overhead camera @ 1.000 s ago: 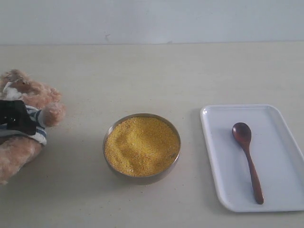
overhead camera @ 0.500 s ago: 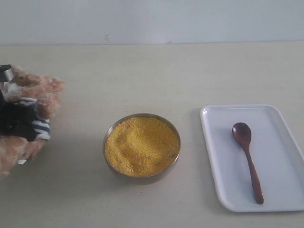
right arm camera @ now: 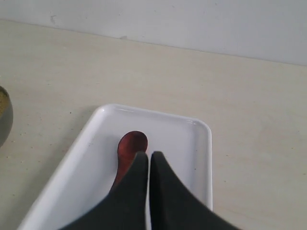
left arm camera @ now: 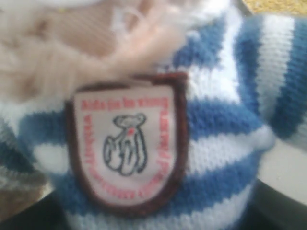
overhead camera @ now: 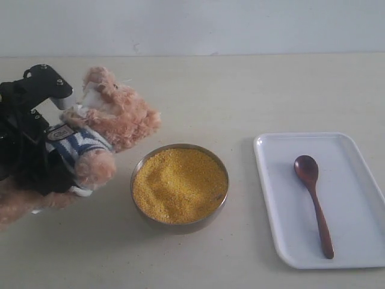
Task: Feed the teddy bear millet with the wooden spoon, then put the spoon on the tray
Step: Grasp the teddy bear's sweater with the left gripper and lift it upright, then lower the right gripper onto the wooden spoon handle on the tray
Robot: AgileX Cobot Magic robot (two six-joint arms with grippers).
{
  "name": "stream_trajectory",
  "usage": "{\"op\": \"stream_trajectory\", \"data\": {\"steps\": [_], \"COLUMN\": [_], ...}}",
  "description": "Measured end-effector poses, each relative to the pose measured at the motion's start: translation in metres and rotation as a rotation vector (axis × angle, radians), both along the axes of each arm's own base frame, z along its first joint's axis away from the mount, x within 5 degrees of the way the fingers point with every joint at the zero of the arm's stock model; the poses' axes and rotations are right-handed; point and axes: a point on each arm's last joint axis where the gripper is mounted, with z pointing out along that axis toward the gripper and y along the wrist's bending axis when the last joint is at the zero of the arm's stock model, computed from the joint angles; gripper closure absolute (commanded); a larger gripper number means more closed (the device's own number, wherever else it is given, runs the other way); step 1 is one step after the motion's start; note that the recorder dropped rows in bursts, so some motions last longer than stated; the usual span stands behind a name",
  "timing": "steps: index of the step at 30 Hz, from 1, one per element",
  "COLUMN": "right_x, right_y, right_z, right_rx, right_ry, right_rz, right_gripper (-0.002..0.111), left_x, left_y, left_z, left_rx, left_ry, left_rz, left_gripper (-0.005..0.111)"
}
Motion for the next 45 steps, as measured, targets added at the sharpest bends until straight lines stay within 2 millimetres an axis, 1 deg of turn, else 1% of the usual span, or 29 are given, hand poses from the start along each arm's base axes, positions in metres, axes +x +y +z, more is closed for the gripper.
{"op": "stream_trajectory", "data": {"steps": [3, 6, 7, 9, 12, 13, 14, 15, 16, 18, 19, 21, 24, 26, 29, 31, 33, 36, 37, 41, 45], "right_x": [0.001, 0.004, 0.004, 0.004, 0.001, 0.0, -0.002, -0.003, -0.006, -0.003, 0.003, 0.016, 0.055, 0.081, 0.12, 0.139, 0.151, 0.161, 0.164, 0.174, 0.18], "right_y": [-0.001, -0.002, -0.003, -0.004, -0.011, -0.012, -0.013, -0.012, -0.01, -0.007, -0.005, -0.002, 0.003, 0.008, 0.022, 0.037, 0.049, 0.065, 0.069, 0.08, 0.082], "right_z": [0.005, 0.017, 0.022, 0.032, 0.051, 0.057, 0.063, 0.069, 0.082, 0.098, 0.108, 0.122, 0.13, 0.127, 0.112, 0.1, 0.085, 0.058, 0.049, 0.019, -0.006], "right_rx": [0.008, 0.033, 0.072, 0.202, 0.531, 0.638, 0.678, 0.684, 0.654, 0.569, 0.517, 0.44, 0.274, 0.165, 0.008, -0.073, -0.128, -0.191, -0.203, -0.205, -0.199], "right_ry": [-0.056, -0.182, -0.234, -0.322, -0.486, -0.516, -0.528, -0.536, -0.543, -0.517, -0.468, -0.369, -0.09, 0.116, 0.444, 0.634, 0.772, 0.925, 0.966, 1.075, 1.112], "right_rz": [-0.009, -0.03, -0.042, -0.069, -0.114, -0.113, -0.105, -0.09, -0.067, -0.053, -0.056, -0.072, -0.115, -0.124, -0.06, 0.007, 0.051, 0.098, 0.103, 0.07, 0.037], "right_gripper": [0.107, 0.107, 0.107, 0.107, 0.107, 0.107, 0.107, 0.107, 0.107, 0.107, 0.107, 0.107, 0.107, 0.107, 0.106, 0.1, 0.083, 0.055, 0.051, 0.055, 0.055], "left_x": [-0.005, -0.01, -0.012, -0.015, -0.018, -0.019, -0.019, -0.019, -0.019, -0.019, -0.019, -0.019, -0.019, -0.019, -0.019, -0.019, -0.019, -0.019, -0.019, -0.019, -0.015], "left_y": [-0.004, -0.004, -0.003, -0.002, -0.001, -0.001, -0.001, -0.001, -0.001, -0.001, -0.001, -0.001, -0.001, -0.001, -0.001, -0.001, -0.001, -0.001, -0.001, 0.0, 0.004], "left_z": [0.005, 0.005, 0.004, 0.0, -0.003, -0.004, -0.004, -0.004, -0.004, -0.003, -0.003, -0.003, -0.003, -0.003, -0.003, -0.003, -0.003, -0.003, -0.003, -0.003, -0.004], "left_rx": [0.004, 0.021, 0.026, 0.036, 0.044, 0.046, 0.046, 0.046, 0.046, 0.047, 0.047, 0.049, 0.051, 0.051, 0.051, 0.051, 0.051, 0.051, 0.051, 0.051, 0.088], "left_ry": [-0.015, 0.015, 0.026, 0.042, 0.053, 0.055, 0.054, 0.054, 0.053, 0.051, 0.05, 0.05, 0.049, 0.049, 0.049, 0.049, 0.049, 0.049, 0.049, 0.048, 0.028], "left_rz": [-0.051, -0.103, -0.115, -0.141, -0.165, -0.169, -0.171, -0.173, -0.173, -0.175, -0.177, -0.178, -0.181, -0.181, -0.181, -0.181, -0.181, -0.181, -0.181, -0.17, -0.03], "left_gripper": [0.103, 0.103, 0.103, 0.103, 0.103, 0.103, 0.103, 0.103, 0.103, 0.103, 0.103, 0.103, 0.103, 0.103, 0.103, 0.103, 0.103, 0.103, 0.103, 0.103, 0.103]}}
